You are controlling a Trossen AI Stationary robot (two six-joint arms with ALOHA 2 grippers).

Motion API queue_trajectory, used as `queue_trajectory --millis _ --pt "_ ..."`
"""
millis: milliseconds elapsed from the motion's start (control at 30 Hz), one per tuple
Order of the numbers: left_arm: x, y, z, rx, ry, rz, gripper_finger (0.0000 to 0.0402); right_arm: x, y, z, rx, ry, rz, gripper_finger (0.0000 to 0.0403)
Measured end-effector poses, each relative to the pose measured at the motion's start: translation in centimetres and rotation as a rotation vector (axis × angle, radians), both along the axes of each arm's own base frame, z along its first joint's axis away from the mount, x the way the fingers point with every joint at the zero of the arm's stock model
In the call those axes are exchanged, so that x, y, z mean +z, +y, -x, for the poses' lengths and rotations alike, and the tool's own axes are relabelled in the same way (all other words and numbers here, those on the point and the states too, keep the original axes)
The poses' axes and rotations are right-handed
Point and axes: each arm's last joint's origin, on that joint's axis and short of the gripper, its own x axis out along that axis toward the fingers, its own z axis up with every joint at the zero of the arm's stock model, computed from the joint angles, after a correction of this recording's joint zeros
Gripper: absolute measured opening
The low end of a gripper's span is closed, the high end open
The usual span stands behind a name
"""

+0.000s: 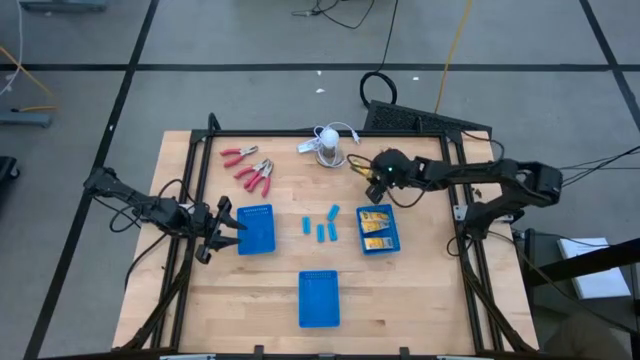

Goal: Pick & Place School Supplies
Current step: Put the yellow crayon box into the top right blue bin

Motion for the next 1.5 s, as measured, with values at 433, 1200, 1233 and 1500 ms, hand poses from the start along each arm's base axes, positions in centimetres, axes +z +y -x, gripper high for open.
queue_trajectory --millis 433,1200,1233,1500 --pt "0.0 0.0 0.0 0.000 -0.001 0.000 0.0173 3.5 5.5 1.7 0.282 -0.068 -0.188 0.0137" --pt "0.0 0.0 0.0 0.001 0.000 0.000 0.0173 0.3 11.7 2.7 0.535 -0.033 -0.220 0.0137" --pt "0.0 0.0 0.0 0.001 -0.001 0.000 0.0173 0.2 11.9 2.8 0.546 -0.026 -0.219 0.0137" --pt "0.0 0.0 0.0 0.000 -0.001 0.001 0.0173 -0.4 12.9 3.2 0.582 0.009 -0.233 0.0137"
